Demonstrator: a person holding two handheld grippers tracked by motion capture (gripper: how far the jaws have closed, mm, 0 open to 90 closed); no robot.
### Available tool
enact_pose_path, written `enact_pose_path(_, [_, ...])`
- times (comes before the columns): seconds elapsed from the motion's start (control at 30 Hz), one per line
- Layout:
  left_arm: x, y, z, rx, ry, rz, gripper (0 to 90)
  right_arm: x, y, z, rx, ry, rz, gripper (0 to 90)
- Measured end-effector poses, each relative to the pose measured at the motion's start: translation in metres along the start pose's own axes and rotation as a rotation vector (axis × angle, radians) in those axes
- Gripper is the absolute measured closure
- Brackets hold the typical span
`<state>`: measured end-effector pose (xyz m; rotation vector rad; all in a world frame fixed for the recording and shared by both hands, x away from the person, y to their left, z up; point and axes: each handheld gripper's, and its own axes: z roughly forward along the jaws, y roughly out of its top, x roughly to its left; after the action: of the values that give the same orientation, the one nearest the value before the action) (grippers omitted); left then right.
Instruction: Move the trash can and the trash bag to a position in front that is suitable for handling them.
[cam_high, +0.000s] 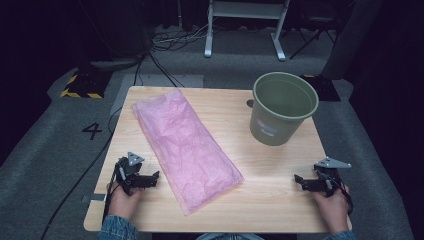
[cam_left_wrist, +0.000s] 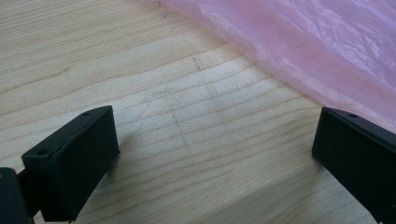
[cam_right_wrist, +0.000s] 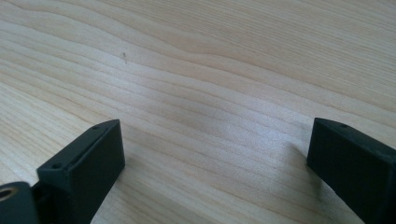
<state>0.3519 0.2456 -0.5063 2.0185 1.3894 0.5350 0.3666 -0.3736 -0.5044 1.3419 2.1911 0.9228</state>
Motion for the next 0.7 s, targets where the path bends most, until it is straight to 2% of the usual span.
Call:
enact_pose_path(0.1, [0.000, 0.000, 0.000, 0.000, 0.004, 0.000, 0.4, 0.000, 0.002, 0.001, 0.007, 0.010, -0.008, 4.2])
enact_pose_path(0.17, [0.000, 0.003, -0.001, 0.022, 0.001, 0.006, 1.1, -0.001, 0.002, 0.001, 0.011, 0.013, -0.013, 4.6])
enact_pose_path(0.2, [0.002, 0.005, -0.003, 0.041, -0.005, 0.016, 3.2, -0.002, 0.003, 0.001, 0.011, 0.012, -0.012, 5.2])
enact_pose_path(0.3, [0.005, 0.006, -0.006, 0.046, -0.018, 0.031, 12.5, -0.004, 0.004, 0.000, 0.015, 0.014, -0.013, 10.9])
enact_pose_path(0.33, [0.007, 0.005, -0.009, 0.052, -0.039, 0.039, 16.6, -0.006, 0.006, -0.003, 0.024, 0.029, -0.003, 16.1])
enact_pose_path(0.37, [0.007, 0.005, -0.009, 0.052, -0.039, 0.039, 16.2, -0.006, 0.006, -0.003, 0.024, 0.029, -0.003, 16.1])
enact_pose_path(0.4, [0.008, 0.005, -0.011, 0.053, -0.057, 0.048, 16.5, -0.010, 0.009, -0.005, 0.034, 0.073, 0.019, 14.9])
enact_pose_path(0.47, [0.008, 0.006, -0.014, 0.039, -0.082, 0.047, 17.1, -0.010, 0.010, -0.007, 0.030, 0.084, 0.021, 14.6])
enact_pose_path(0.5, [0.007, 0.007, -0.019, 0.028, -0.102, 0.063, 17.1, -0.011, 0.014, -0.012, 0.009, 0.097, 0.013, 14.2])
enact_pose_path(0.6, [0.005, 0.008, -0.023, 0.011, -0.115, 0.080, 17.1, -0.010, 0.019, -0.018, -0.006, 0.106, 0.002, 13.7])
enact_pose_path(0.7, [0.004, 0.008, -0.029, -0.013, -0.152, 0.085, 16.9, -0.010, 0.030, -0.029, -0.033, 0.118, -0.014, 11.8])
